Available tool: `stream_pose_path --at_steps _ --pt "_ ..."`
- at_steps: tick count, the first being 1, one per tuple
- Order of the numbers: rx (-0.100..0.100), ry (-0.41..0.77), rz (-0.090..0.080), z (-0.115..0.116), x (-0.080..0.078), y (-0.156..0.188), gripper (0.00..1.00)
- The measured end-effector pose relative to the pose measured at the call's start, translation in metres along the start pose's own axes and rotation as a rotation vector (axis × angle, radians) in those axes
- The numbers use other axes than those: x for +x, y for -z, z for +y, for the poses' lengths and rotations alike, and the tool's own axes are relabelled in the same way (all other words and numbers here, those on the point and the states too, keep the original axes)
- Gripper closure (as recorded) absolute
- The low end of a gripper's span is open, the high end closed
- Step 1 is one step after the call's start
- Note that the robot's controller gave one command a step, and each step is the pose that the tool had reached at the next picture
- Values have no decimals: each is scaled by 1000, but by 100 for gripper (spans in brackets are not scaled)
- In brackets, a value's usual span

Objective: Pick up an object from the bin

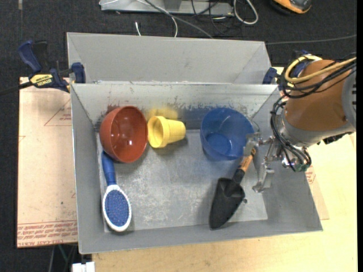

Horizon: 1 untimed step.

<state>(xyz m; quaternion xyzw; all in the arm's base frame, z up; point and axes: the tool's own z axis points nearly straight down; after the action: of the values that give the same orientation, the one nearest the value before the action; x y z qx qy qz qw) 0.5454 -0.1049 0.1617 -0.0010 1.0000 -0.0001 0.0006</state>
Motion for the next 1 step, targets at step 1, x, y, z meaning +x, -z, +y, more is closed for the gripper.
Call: stream_pose_path --at_steps 1 --pt "0 0 0 0 0 0 0"
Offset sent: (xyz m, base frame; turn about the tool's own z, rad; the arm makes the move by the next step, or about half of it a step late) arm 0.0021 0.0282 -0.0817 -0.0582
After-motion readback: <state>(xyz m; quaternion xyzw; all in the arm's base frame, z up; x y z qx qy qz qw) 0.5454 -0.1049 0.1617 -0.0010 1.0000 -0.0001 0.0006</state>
